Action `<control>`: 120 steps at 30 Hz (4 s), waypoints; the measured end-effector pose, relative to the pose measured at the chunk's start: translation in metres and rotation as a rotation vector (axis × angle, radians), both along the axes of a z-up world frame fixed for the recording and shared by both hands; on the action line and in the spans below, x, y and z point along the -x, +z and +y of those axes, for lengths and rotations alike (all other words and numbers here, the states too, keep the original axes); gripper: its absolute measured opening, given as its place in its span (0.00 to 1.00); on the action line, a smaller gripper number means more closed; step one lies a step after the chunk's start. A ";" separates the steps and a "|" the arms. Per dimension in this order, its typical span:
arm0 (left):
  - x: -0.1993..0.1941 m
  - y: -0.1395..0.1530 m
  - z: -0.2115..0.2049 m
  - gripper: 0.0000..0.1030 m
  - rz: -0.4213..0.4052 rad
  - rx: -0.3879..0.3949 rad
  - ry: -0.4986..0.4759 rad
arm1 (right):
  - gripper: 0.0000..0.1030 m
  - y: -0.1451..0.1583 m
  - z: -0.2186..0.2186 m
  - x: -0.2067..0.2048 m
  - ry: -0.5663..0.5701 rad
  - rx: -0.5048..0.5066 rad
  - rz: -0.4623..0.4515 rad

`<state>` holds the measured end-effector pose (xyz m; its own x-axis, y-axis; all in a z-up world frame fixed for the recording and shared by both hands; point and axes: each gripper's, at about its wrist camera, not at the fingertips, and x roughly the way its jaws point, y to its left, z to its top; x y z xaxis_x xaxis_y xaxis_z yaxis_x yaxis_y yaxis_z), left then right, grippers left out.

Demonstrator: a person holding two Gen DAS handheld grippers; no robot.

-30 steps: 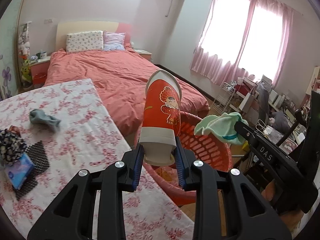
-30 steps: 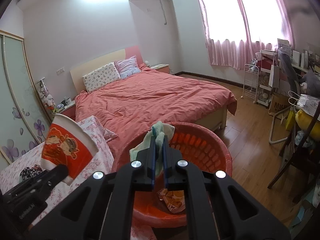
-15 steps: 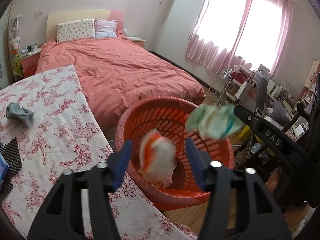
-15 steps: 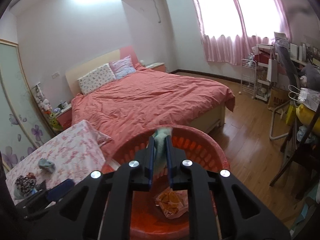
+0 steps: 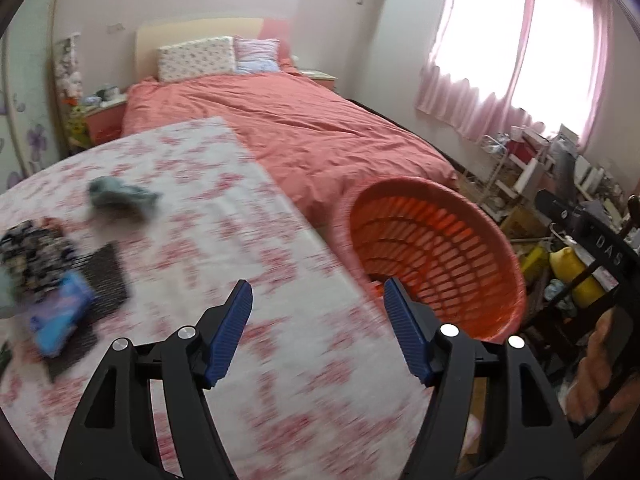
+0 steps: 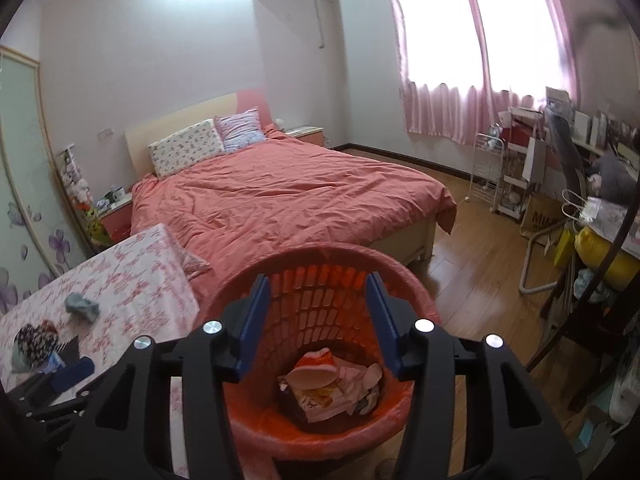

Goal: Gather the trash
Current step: 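Grasp the green toothpaste tube with the left gripper, then grasp the black floral cloth with the right gripper while the left holds the tube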

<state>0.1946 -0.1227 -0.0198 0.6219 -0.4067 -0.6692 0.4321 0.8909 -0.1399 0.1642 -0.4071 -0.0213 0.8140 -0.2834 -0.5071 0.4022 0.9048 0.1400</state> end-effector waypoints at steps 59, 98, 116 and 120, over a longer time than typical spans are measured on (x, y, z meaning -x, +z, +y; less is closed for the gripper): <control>0.002 -0.039 0.268 0.46 0.126 -0.061 0.455 | 0.49 -0.005 0.221 0.000 0.404 0.040 0.126; -0.005 -0.006 0.304 0.19 0.061 -0.017 0.537 | 0.47 -0.022 0.319 -0.127 0.612 -0.083 0.176; 0.003 0.020 0.272 0.19 0.010 0.017 0.479 | 0.03 0.017 0.271 -0.079 0.514 -0.011 0.024; 0.009 0.032 0.255 0.19 -0.014 0.029 0.446 | 0.03 0.027 0.250 -0.060 0.467 -0.001 0.000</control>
